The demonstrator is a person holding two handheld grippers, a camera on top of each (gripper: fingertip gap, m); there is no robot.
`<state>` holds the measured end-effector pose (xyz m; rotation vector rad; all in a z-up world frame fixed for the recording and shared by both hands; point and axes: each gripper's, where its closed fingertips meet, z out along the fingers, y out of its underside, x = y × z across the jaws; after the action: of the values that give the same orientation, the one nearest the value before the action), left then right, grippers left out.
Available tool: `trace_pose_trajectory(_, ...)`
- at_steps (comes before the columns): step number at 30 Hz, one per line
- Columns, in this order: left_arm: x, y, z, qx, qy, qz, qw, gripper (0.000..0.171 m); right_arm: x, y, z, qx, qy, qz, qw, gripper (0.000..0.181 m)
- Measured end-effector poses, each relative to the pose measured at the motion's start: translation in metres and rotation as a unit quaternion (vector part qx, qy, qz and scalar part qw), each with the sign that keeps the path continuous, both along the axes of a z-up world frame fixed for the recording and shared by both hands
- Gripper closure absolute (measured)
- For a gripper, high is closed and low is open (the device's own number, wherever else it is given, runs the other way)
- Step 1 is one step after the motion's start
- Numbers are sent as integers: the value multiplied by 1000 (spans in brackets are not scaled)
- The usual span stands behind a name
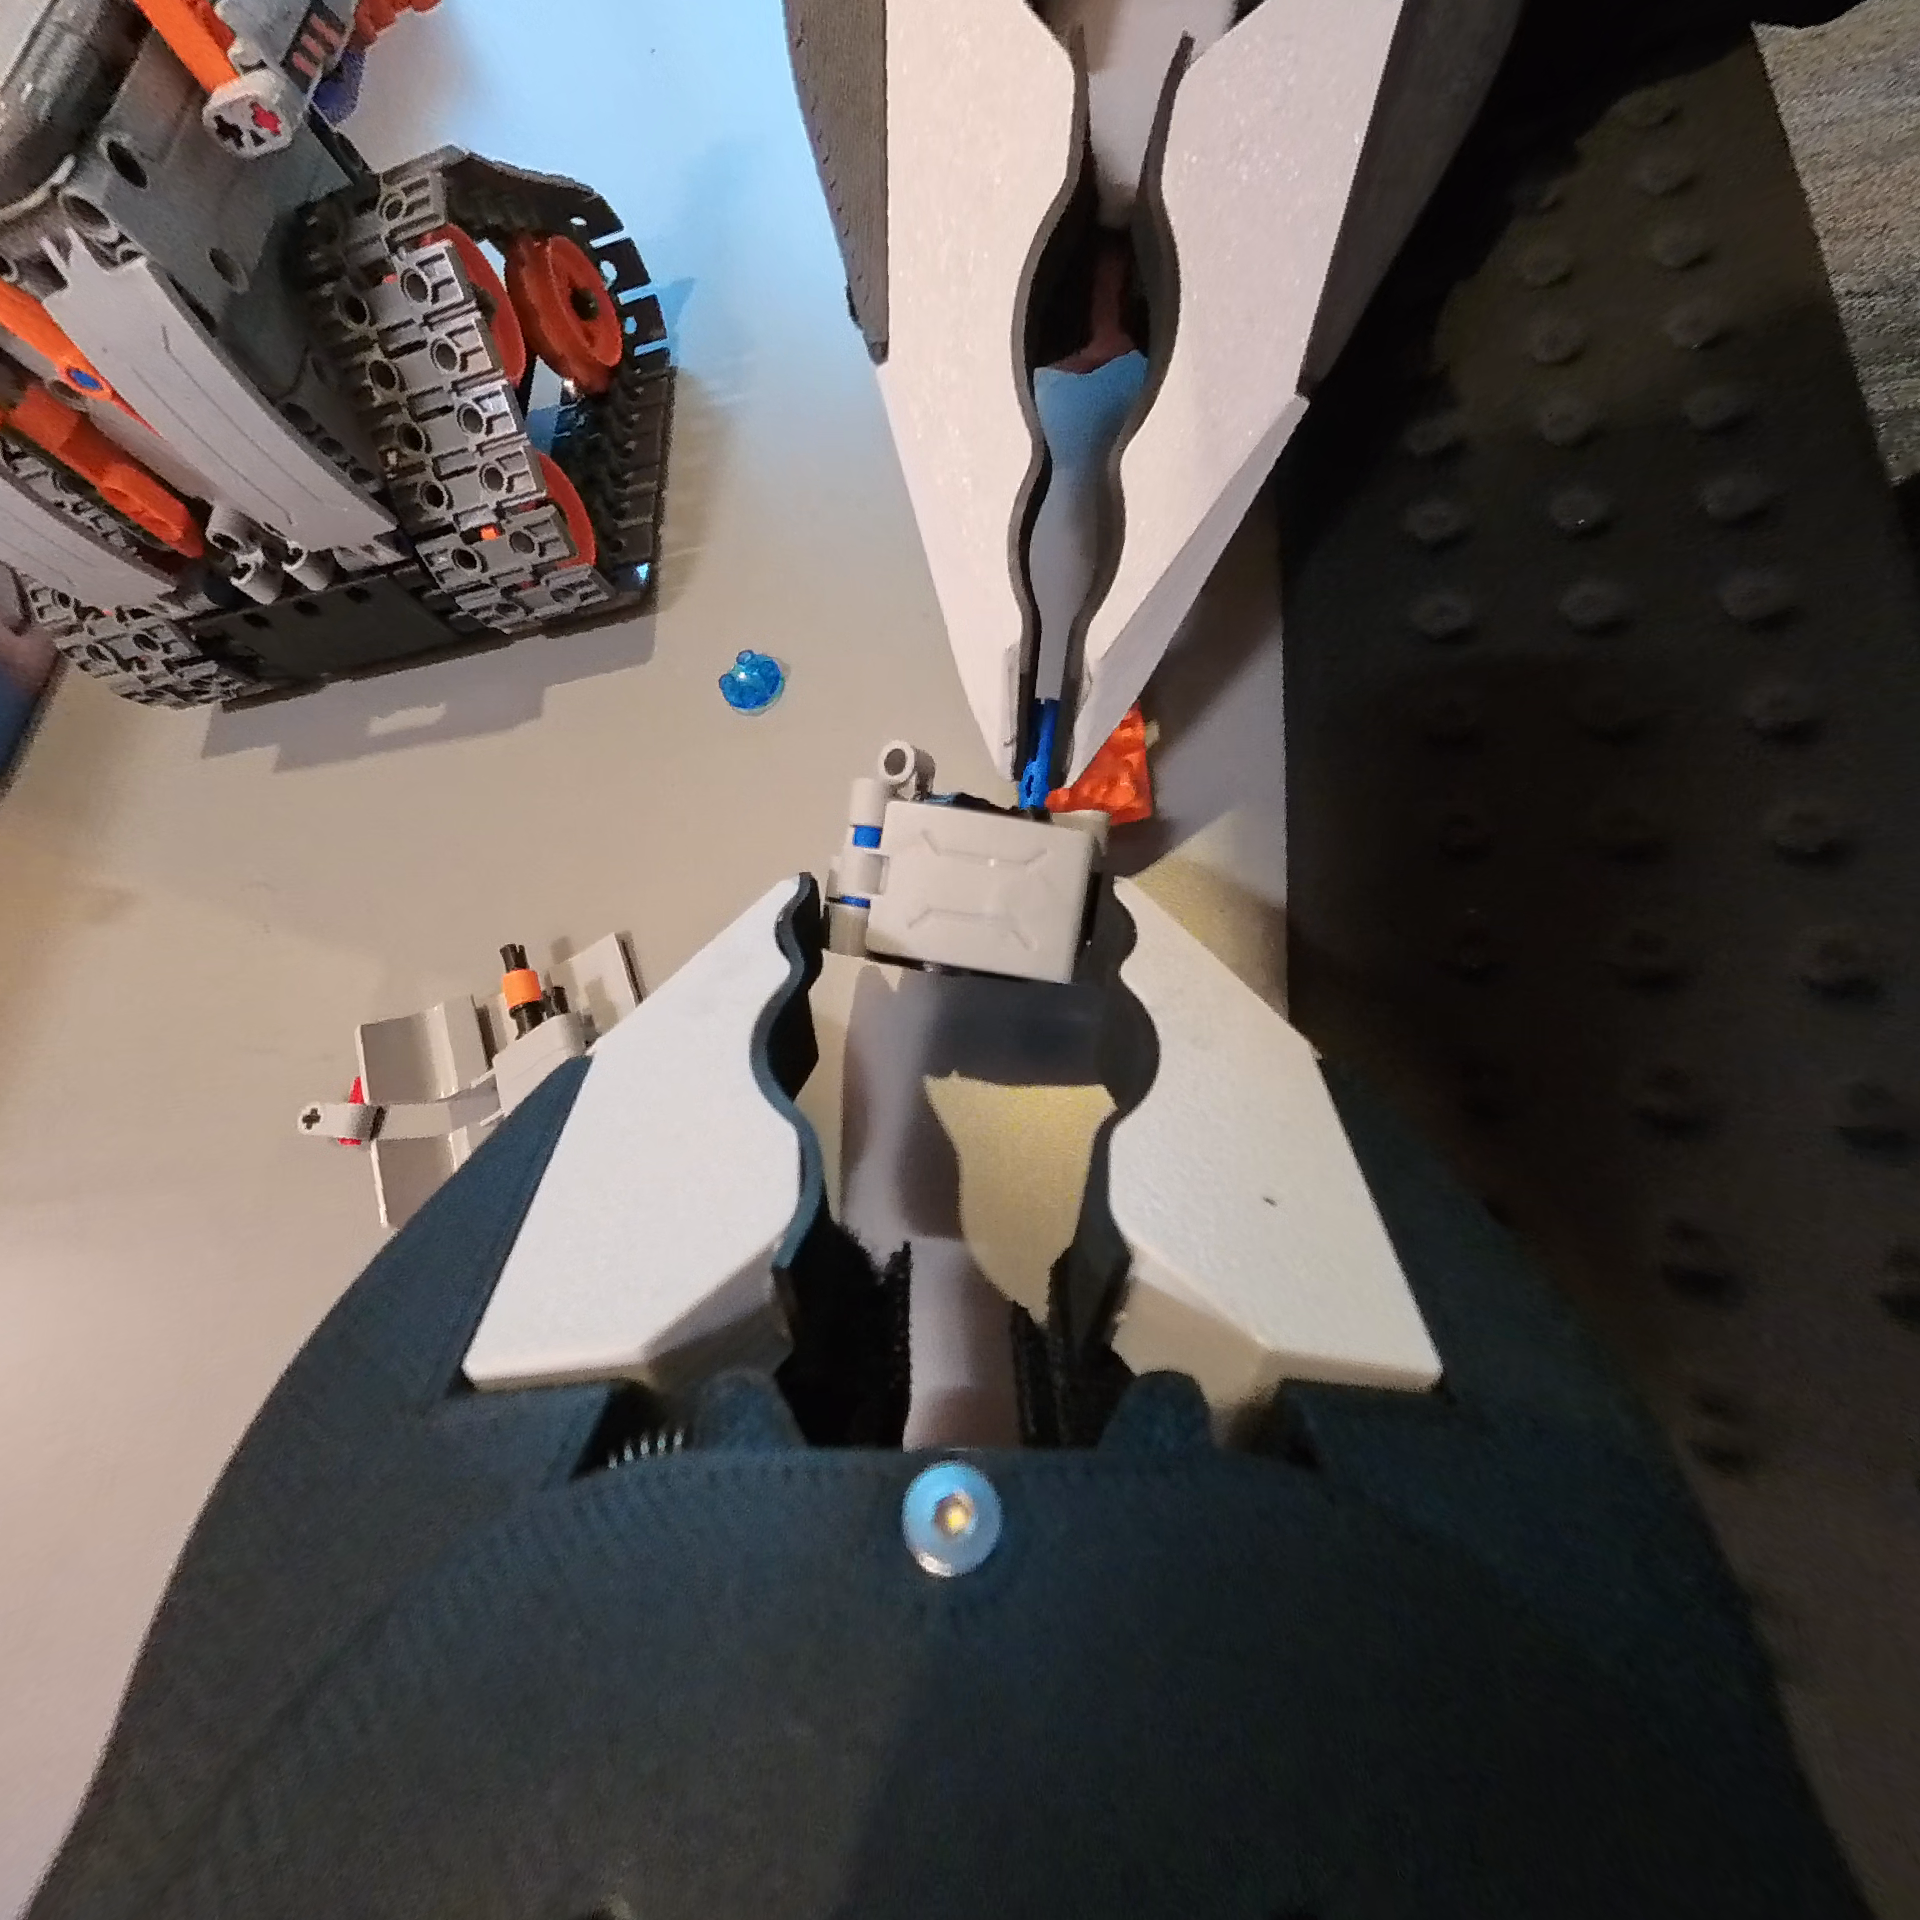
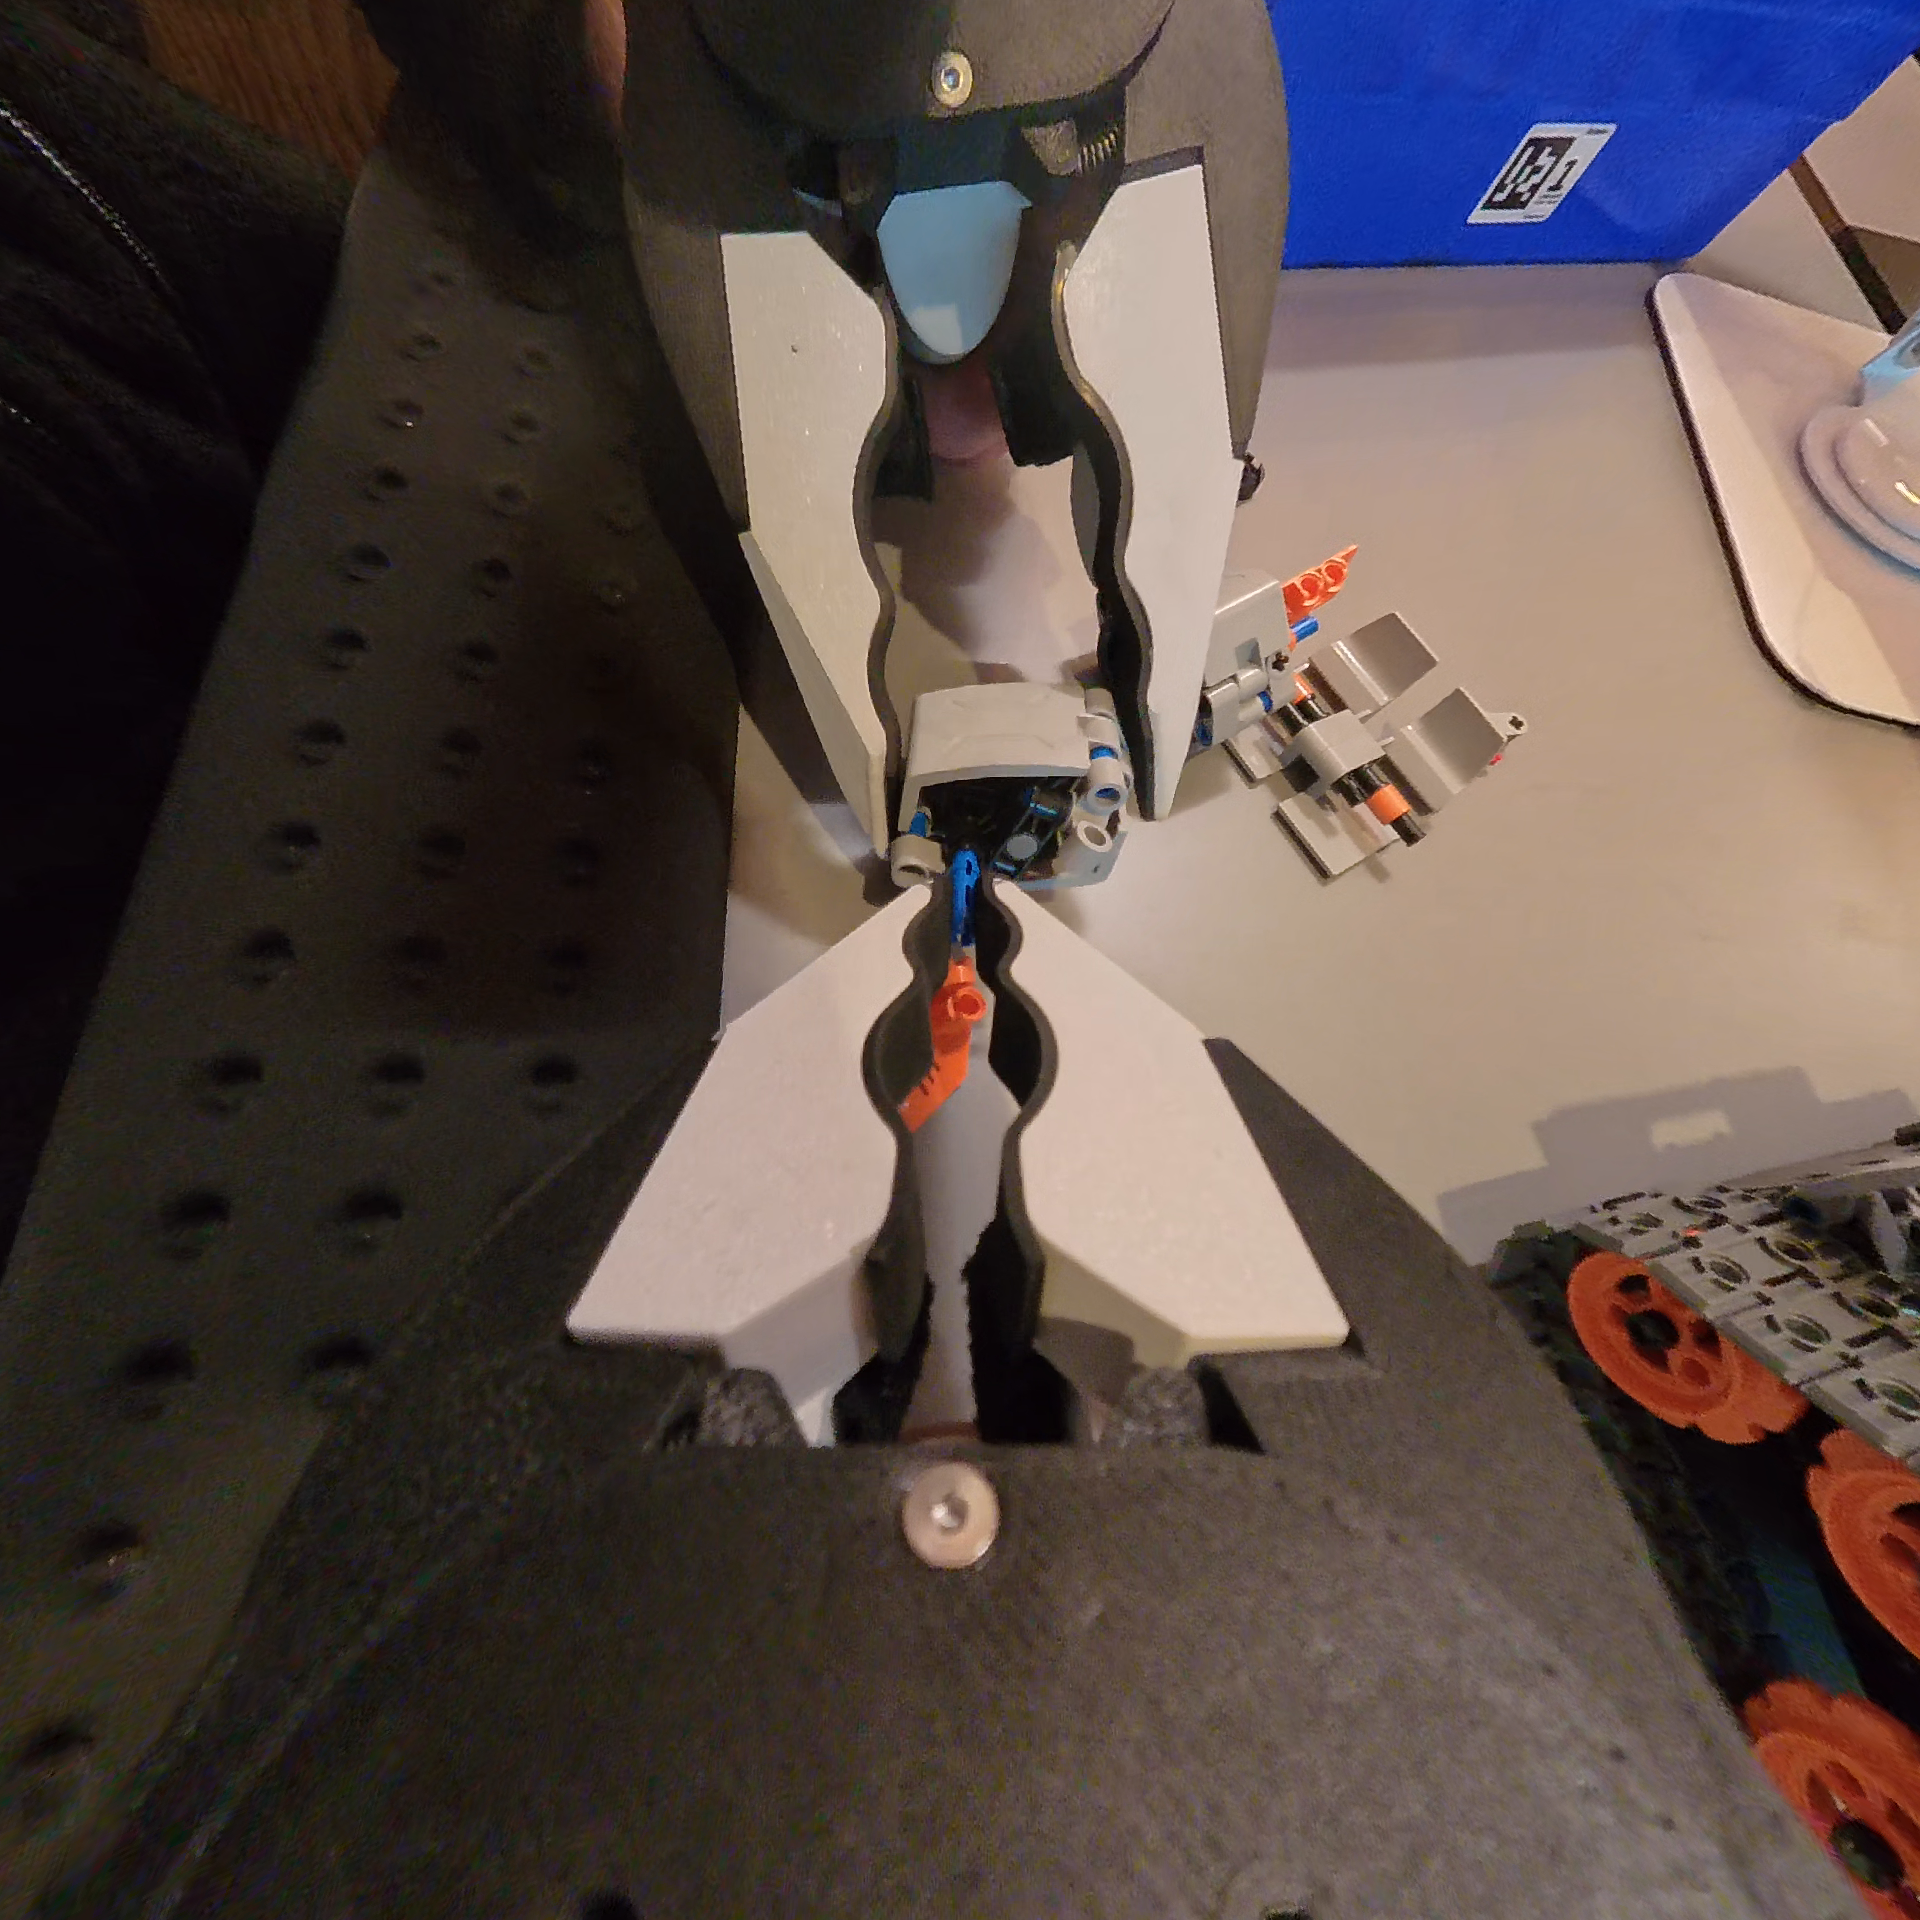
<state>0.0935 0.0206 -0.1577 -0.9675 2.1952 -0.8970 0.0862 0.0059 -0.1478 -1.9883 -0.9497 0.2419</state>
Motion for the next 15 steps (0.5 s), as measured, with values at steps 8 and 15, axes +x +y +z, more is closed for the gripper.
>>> trace_pose_trajectory(8, 1, -2, -4, 26, -1, 1, 1000, 123, -2, 1, -5, -9, -15, 0, 1000, 181)
trace_pose_trajectory(15, 5, 0, -10, 5, 26, 12, 1000, 122, 3, 2, -8, -29, -3, -12, 1000, 180)
